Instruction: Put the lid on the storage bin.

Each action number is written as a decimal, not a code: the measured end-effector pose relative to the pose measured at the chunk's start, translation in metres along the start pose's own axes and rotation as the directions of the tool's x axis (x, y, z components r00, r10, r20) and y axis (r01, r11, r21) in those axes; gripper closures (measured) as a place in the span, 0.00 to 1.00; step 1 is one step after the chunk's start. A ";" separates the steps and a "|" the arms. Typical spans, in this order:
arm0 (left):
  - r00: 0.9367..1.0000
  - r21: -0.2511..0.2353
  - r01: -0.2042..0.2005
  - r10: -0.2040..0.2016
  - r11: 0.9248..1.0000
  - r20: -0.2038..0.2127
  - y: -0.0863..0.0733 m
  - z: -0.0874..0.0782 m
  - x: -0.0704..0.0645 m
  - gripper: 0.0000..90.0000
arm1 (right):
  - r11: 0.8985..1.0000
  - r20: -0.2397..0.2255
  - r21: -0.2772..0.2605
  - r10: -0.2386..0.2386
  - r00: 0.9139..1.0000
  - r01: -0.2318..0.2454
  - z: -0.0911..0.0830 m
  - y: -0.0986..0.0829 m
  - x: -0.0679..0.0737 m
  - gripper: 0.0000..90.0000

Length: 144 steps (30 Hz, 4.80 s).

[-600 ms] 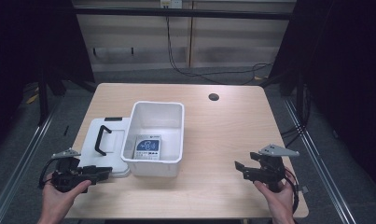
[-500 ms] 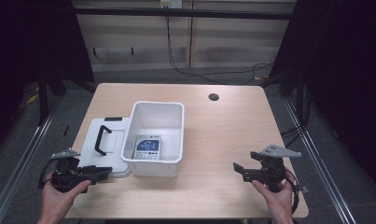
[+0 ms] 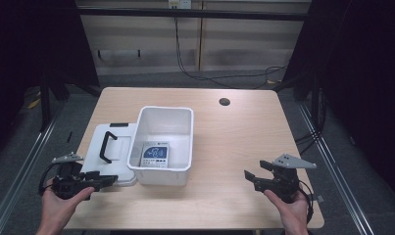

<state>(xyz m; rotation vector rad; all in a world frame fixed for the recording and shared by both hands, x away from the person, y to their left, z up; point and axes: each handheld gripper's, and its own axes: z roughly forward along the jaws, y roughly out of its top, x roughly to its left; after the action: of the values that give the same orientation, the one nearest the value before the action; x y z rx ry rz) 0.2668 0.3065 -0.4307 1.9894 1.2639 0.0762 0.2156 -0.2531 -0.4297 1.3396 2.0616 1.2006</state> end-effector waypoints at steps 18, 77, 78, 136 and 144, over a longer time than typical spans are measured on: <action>0.995 0.087 0.086 -0.080 0.993 -0.068 0.044 -0.006 0.012 0.39 | 0.999 -0.047 0.000 0.051 0.998 -0.051 0.004 -0.012 0.002 0.26; 0.939 0.338 0.228 -0.114 0.913 -0.325 0.138 0.049 0.042 0.72 | 0.999 -0.065 0.044 0.024 0.998 -0.021 0.008 -0.013 0.006 0.22; 0.938 0.333 0.232 -0.119 0.914 -0.326 0.138 0.050 0.043 0.72 | 0.999 -0.065 0.045 0.023 0.998 -0.020 0.008 -0.013 0.006 0.22; 0.880 0.430 0.359 -0.146 0.828 -0.453 0.150 0.086 0.037 0.94 | 0.997 -0.092 0.072 0.011 0.996 -0.004 0.012 -0.014 0.008 0.21; 0.890 0.431 0.347 -0.147 0.833 -0.432 0.153 0.071 0.039 0.94 | 0.997 -0.091 0.075 0.016 0.996 -0.009 0.013 -0.013 0.008 0.21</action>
<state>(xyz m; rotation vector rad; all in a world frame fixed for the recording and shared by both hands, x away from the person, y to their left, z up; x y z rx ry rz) 0.4311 0.2642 -0.3979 2.2876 1.9582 0.0062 0.2139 -0.2430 -0.4469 1.3562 2.1841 1.2230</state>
